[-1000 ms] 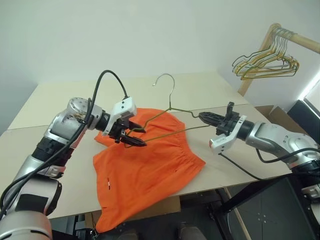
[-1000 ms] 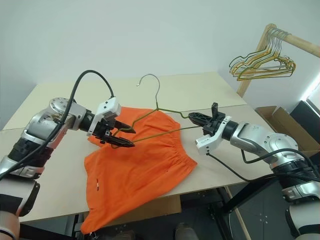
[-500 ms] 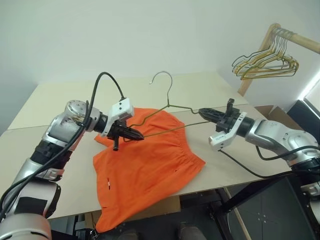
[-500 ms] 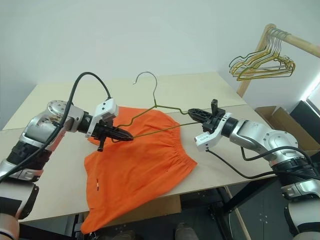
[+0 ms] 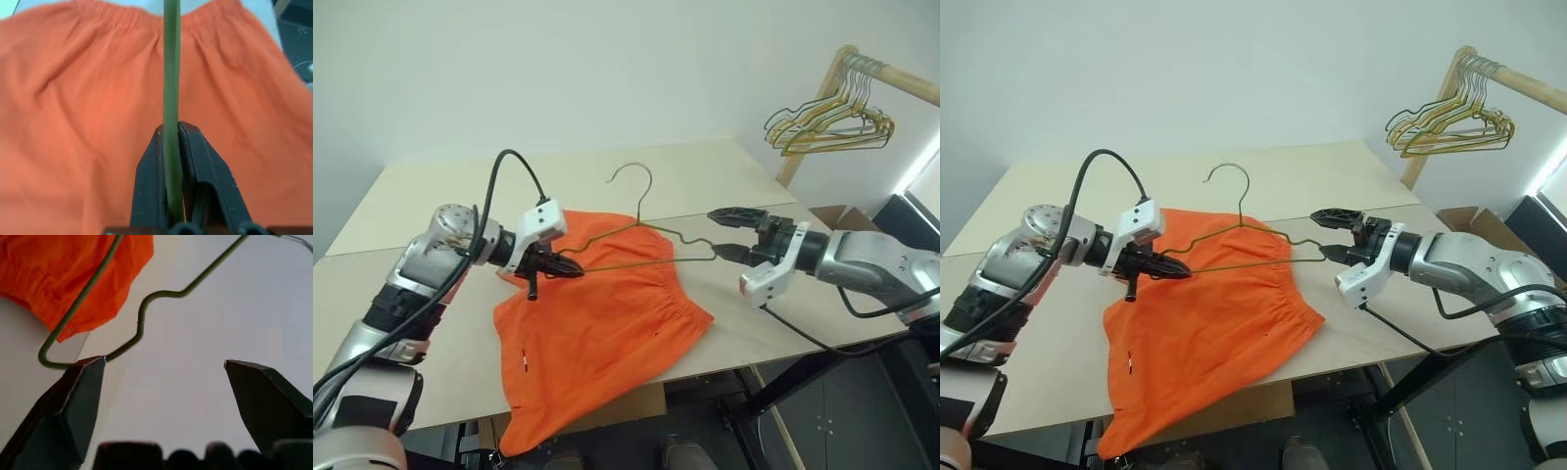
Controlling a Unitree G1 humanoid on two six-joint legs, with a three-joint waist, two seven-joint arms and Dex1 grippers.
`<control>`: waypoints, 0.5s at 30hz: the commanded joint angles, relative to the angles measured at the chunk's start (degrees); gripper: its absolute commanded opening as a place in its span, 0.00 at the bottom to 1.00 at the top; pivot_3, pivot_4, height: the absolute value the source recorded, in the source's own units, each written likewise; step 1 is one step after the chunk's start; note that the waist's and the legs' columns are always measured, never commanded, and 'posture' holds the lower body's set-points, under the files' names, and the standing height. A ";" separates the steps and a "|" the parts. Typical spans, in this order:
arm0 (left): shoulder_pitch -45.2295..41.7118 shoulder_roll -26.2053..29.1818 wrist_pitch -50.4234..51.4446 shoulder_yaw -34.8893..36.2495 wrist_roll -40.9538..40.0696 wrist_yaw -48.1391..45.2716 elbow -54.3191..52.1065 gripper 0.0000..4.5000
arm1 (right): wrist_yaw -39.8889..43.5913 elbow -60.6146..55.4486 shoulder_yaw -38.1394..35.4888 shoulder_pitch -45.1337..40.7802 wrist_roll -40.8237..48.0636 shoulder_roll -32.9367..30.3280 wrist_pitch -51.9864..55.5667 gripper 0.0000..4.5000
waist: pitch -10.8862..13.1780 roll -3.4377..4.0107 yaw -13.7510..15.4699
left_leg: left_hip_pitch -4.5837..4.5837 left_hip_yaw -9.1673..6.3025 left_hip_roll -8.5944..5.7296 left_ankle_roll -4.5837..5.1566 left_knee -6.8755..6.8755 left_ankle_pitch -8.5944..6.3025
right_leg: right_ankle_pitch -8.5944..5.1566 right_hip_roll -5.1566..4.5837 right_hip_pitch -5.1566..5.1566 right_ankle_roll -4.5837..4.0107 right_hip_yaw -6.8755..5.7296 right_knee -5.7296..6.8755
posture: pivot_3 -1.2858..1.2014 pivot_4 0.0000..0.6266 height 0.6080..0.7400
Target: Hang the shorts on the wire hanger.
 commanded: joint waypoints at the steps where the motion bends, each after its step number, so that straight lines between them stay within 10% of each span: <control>1: 0.64 1.91 -7.49 3.27 1.49 -0.34 -1.06 0.00 | 16.74 -8.03 -1.60 2.08 24.78 -1.78 12.74 1.00 | 0.01 -0.02 0.13 | 0.02 0.00 0.00 0.00 0.00 0.00 | 0.01 -0.01 0.04 0.01 0.00 -0.01 | 0.51 0.00 1.00; 7: 1.83 2.10 -20.44 5.72 1.80 -3.03 0.56 0.00 | 40.60 -20.56 -3.48 -2.66 57.84 -2.50 56.98 1.00 | 0.01 -0.01 0.82 | 0.20 0.03 0.13 0.02 0.06 -0.01 | 0.09 0.02 0.15 -0.01 0.08 0.06 | 0.52 0.00 1.00; 15: 1.49 1.60 -21.49 7.42 0.84 -4.14 0.89 0.00 | 53.93 -19.32 4.12 -18.38 55.07 1.76 84.84 1.00 | 0.00 0.02 2.48 | -0.03 0.24 0.32 0.03 0.24 -0.02 | 0.13 0.14 -0.14 -0.07 -0.06 0.12 | 0.52 0.00 1.00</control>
